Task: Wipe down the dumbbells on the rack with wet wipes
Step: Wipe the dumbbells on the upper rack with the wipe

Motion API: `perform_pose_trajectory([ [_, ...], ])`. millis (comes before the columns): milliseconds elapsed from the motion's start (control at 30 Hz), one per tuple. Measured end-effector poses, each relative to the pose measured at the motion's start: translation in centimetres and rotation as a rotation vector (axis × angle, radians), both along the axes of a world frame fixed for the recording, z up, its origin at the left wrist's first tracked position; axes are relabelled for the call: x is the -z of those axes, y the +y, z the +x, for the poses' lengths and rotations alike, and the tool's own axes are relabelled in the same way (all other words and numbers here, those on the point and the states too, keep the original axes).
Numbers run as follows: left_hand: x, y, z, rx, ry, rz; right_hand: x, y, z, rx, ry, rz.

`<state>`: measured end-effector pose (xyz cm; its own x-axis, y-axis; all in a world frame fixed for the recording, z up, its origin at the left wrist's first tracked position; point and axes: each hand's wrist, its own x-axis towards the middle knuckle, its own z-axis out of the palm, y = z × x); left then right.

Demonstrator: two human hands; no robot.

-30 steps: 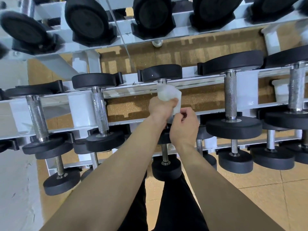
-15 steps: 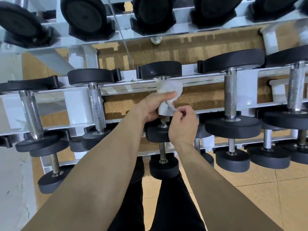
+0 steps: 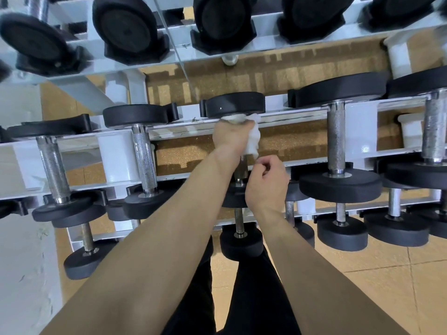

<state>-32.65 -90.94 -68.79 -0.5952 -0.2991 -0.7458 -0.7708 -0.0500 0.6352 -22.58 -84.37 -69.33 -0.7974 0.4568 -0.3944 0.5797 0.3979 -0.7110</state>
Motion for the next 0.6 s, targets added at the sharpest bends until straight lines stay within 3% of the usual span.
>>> perform_pose_trajectory([
  [67, -0.1, -0.6, 0.2, 0.034, 0.035, 0.054, 0.0, 0.0, 0.0, 0.0, -0.008, -0.001],
  [267, 1.9, -3.2, 4.5, 0.39, -0.043, 0.216, -0.1, 0.1, -0.1, -0.001, 0.002, 0.011],
  [433, 1.4, -4.9, 5.5, 0.766, 0.003, 0.078, -0.2, 0.1, -0.2, 0.009, -0.002, -0.005],
  [600, 1.0, -4.7, 6.5, 0.757, 0.087, 0.092, -0.2, 0.3, 0.0, -0.011, 0.003, -0.02],
])
